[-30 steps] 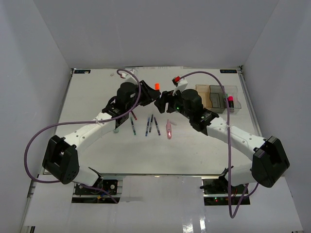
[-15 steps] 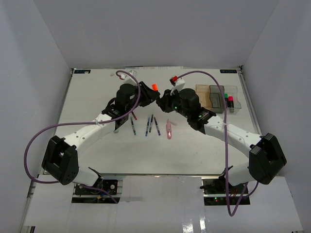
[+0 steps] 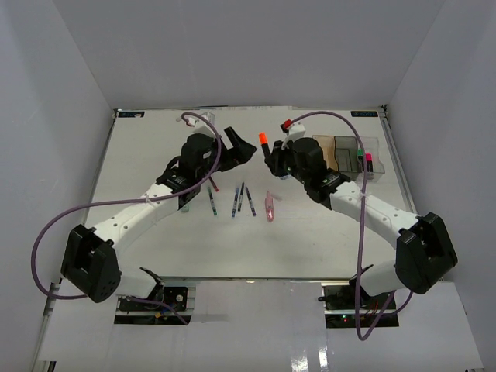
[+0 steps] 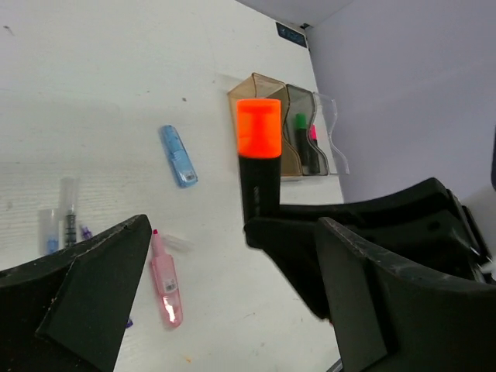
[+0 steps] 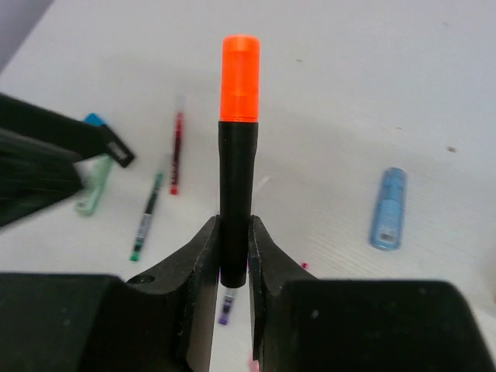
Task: Sort the stationery into containers
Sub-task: Place the pen in the storage box.
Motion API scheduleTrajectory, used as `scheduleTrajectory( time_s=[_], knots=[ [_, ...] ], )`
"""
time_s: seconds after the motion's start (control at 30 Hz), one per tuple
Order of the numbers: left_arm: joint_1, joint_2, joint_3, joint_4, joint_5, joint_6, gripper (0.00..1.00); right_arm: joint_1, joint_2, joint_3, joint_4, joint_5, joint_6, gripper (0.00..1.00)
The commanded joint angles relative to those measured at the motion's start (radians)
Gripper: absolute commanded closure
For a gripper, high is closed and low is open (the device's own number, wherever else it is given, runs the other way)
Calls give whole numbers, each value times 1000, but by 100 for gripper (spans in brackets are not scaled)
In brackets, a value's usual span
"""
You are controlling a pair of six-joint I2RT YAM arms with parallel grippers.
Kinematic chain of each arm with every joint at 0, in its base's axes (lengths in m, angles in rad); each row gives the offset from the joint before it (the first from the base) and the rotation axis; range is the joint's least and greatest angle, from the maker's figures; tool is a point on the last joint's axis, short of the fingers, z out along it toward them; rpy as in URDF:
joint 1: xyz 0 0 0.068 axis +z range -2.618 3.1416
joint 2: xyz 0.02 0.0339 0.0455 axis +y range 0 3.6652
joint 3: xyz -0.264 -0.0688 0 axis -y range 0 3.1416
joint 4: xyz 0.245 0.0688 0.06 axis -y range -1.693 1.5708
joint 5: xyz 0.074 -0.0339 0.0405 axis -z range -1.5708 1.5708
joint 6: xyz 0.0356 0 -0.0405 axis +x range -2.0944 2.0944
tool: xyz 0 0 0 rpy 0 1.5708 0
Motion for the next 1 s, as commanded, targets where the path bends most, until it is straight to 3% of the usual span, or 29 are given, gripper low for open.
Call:
scheduleTrajectory(
  time_s=[0.0,0.13,0.23,0.37,0.6,0.97],
  knots=[
    [28,-87,70,-118,-60,87,2,-114,-29,-19,-76,91,-64,92],
    [142,-135,78,-230,-80,149,2,-285,-38,-24,-174,136,-130,92],
    [268,-187,12,-275,-19,152,2,-404,-22,28,-253,189,-214,92],
    [348,-250,-139,-293,4,169,2,-542,32,73,-291,237,-251,92],
    [440,-300,-216,-316,113,203,2,-648,173,177,-331,275,-326,92],
    [496,-313,-207,-341,107,224,2,-745,371,286,-337,252,-343,83]
  ],
)
